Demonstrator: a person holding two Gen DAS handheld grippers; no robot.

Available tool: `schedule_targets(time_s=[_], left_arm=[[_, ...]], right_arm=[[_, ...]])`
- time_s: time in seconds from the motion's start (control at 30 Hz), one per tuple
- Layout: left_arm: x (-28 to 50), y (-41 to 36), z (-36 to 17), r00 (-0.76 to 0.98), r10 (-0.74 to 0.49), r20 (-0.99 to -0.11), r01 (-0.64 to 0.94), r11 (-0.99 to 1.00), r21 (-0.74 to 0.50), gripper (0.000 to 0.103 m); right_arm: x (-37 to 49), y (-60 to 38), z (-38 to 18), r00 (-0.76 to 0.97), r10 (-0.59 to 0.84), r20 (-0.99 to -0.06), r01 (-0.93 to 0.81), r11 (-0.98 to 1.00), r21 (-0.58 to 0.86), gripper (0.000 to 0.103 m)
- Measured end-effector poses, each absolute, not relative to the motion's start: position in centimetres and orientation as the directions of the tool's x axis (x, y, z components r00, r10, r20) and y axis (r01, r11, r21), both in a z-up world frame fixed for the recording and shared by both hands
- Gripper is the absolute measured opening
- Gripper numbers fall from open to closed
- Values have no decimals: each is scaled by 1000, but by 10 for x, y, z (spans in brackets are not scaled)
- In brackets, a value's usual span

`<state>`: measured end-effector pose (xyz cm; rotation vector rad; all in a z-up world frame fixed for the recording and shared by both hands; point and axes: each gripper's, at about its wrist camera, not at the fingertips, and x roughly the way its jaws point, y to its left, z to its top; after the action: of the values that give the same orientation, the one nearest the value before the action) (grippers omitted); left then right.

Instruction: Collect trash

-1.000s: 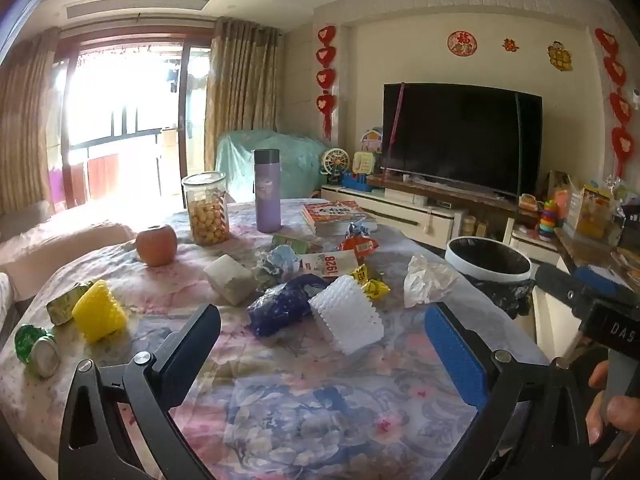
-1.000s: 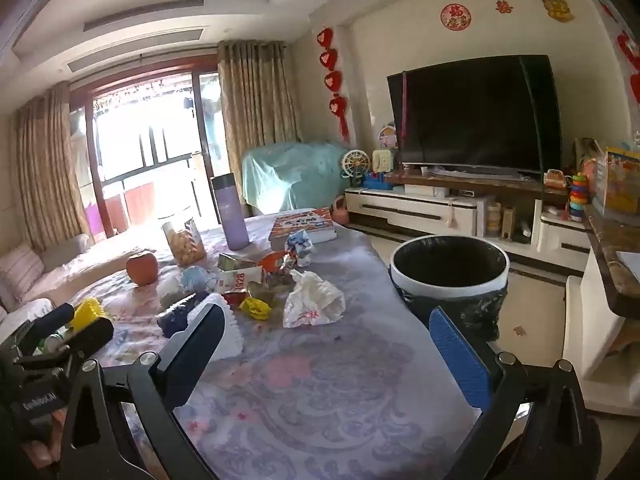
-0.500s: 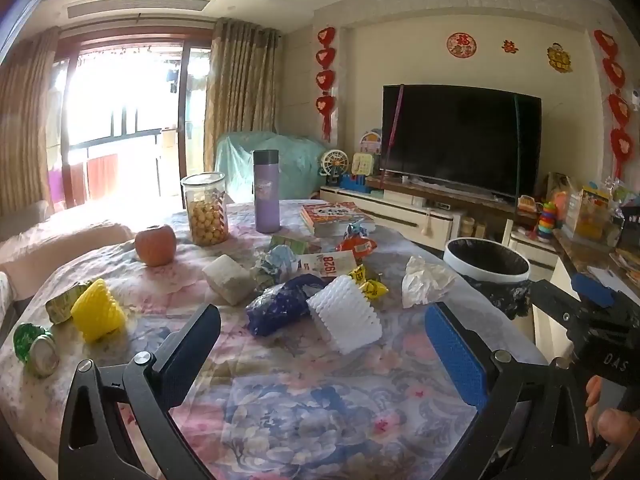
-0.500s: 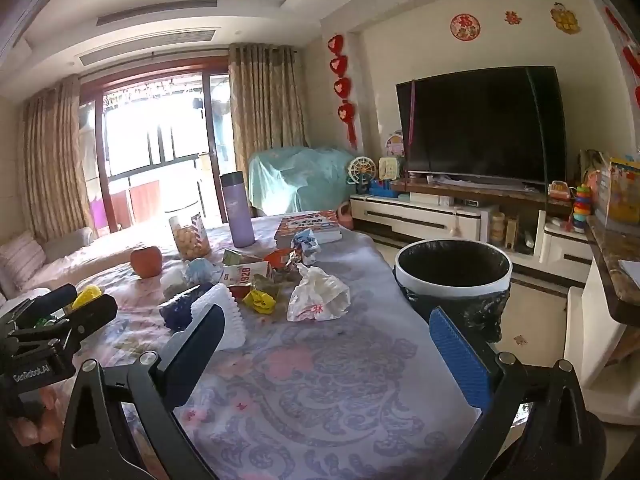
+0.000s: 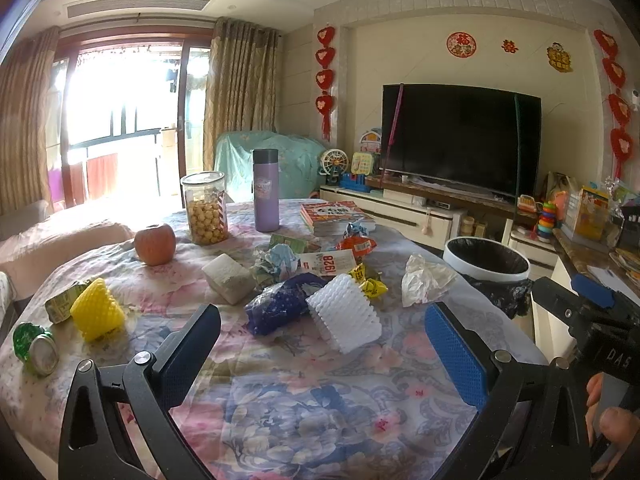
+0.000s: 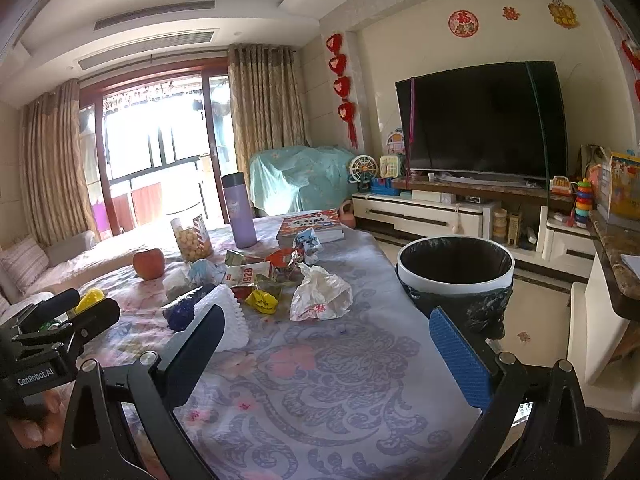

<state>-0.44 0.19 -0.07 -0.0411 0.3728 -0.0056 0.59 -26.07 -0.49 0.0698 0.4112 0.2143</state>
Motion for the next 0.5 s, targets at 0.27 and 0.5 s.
schedule_targets(time_s=[0.27, 0.5], left_arm=[[-5, 0, -1, 933, -17, -360, 3, 999, -38, 102], [-5, -1, -2, 932, -24, -361, 11, 999, -39, 102]], right_arm=[[6, -261, -5, 894, 225, -387, -195, 974, 115, 103], [7, -259, -7, 892, 232, -388, -199, 972, 123, 103]])
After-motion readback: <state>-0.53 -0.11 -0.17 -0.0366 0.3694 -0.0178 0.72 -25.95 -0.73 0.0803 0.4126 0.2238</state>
